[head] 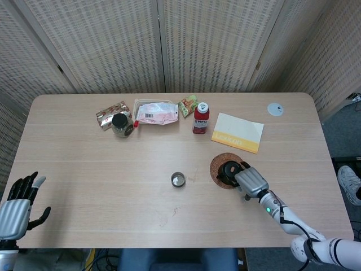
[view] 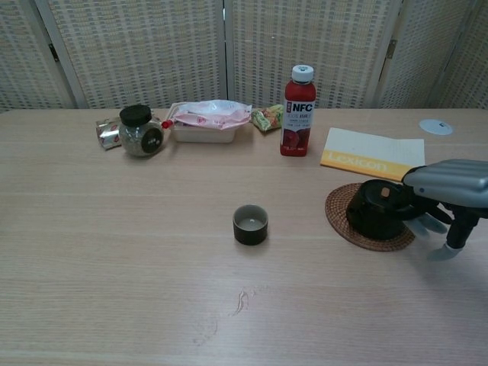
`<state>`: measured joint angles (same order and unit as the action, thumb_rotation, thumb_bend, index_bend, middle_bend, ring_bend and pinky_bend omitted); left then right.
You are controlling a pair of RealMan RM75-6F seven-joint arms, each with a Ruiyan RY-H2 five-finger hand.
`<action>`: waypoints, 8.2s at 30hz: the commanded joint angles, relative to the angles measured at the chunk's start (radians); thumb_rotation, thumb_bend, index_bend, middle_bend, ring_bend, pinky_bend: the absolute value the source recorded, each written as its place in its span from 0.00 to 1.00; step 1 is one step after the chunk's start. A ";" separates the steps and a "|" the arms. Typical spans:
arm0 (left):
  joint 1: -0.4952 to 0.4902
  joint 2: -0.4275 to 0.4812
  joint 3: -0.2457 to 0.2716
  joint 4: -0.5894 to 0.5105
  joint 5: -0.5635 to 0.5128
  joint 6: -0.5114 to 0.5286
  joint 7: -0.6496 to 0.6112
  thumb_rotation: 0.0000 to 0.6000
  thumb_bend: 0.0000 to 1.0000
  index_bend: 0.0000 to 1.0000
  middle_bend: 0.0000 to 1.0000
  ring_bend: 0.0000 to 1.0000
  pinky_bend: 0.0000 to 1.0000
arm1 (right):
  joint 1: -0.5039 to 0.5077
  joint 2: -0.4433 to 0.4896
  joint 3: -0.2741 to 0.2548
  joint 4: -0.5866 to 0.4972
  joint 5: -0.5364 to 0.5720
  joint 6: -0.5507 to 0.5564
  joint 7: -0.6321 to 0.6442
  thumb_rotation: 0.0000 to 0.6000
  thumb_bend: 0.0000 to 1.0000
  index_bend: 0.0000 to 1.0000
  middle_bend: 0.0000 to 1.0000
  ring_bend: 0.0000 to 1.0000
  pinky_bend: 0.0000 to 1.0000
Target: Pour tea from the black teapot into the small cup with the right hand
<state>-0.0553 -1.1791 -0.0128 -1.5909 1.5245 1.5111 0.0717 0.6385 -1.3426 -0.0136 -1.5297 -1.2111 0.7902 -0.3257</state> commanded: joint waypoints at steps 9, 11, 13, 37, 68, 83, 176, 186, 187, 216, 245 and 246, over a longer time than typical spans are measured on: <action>-0.001 0.001 -0.001 -0.001 -0.001 -0.002 0.001 1.00 0.33 0.10 0.00 0.00 0.00 | 0.034 -0.016 0.038 0.039 -0.011 -0.039 0.083 1.00 0.00 0.81 0.89 0.80 0.20; 0.000 0.001 0.000 -0.001 -0.002 -0.003 0.003 1.00 0.33 0.10 0.00 0.00 0.00 | 0.040 -0.017 0.043 0.043 -0.015 -0.043 0.094 1.00 0.00 0.82 0.90 0.80 0.21; 0.000 0.000 0.001 -0.001 -0.003 -0.004 0.004 1.00 0.33 0.10 0.00 0.00 0.00 | 0.043 -0.018 0.046 0.047 -0.017 -0.047 0.105 1.00 0.00 0.84 0.91 0.81 0.22; 0.007 -0.006 0.006 0.004 0.004 0.003 -0.002 1.00 0.33 0.10 0.00 0.00 0.00 | 0.045 0.032 0.086 0.019 -0.031 -0.030 0.233 0.79 0.00 0.95 0.97 0.87 0.26; 0.005 -0.007 0.005 0.001 0.015 0.007 0.001 1.00 0.33 0.10 0.00 0.00 0.00 | 0.004 0.106 0.077 -0.078 -0.071 0.057 0.240 0.74 0.13 1.00 1.00 0.91 0.26; 0.004 -0.008 0.005 0.007 0.016 0.005 -0.005 1.00 0.33 0.10 0.00 0.00 0.00 | -0.006 0.084 0.073 -0.055 -0.099 0.083 0.237 0.74 0.42 1.00 1.00 0.92 0.31; 0.083 -0.030 0.023 0.053 0.031 0.096 -0.062 1.00 0.33 0.10 0.00 0.00 0.00 | 0.659 -0.136 0.013 0.035 0.402 -0.137 -0.463 0.74 0.50 1.00 1.00 0.92 0.49; 0.094 -0.036 0.024 0.065 0.029 0.102 -0.075 1.00 0.33 0.10 0.00 0.00 0.00 | 0.721 -0.155 -0.032 0.024 0.474 -0.098 -0.562 0.74 0.50 1.00 1.00 0.92 0.49; 0.095 -0.036 0.024 0.066 0.028 0.103 -0.077 1.00 0.33 0.10 0.00 0.00 0.00 | 0.726 -0.155 -0.035 0.022 0.478 -0.095 -0.569 0.74 0.50 1.00 1.00 0.92 0.49; 0.118 -0.053 0.020 0.093 0.028 0.124 -0.102 1.00 0.33 0.10 0.00 0.00 0.00 | 0.850 -0.202 -0.124 -0.001 0.603 -0.023 -0.770 0.74 0.50 1.00 1.00 0.92 0.50; 0.124 -0.058 0.017 0.103 0.034 0.128 -0.114 1.00 0.33 0.10 0.00 0.00 0.00 | 0.910 -0.212 -0.174 -0.033 0.684 0.028 -0.867 0.74 0.50 1.00 1.00 0.93 0.50; 0.125 -0.058 0.016 0.104 0.034 0.129 -0.114 1.00 0.33 0.10 0.00 0.00 0.00 | 0.911 -0.213 -0.175 -0.032 0.684 0.029 -0.869 0.74 0.50 1.00 1.00 0.93 0.50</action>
<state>0.0694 -1.2369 0.0034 -1.4865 1.5586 1.6401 -0.0427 1.5492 -1.5550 -0.1878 -1.5621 -0.5271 0.8189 -1.1939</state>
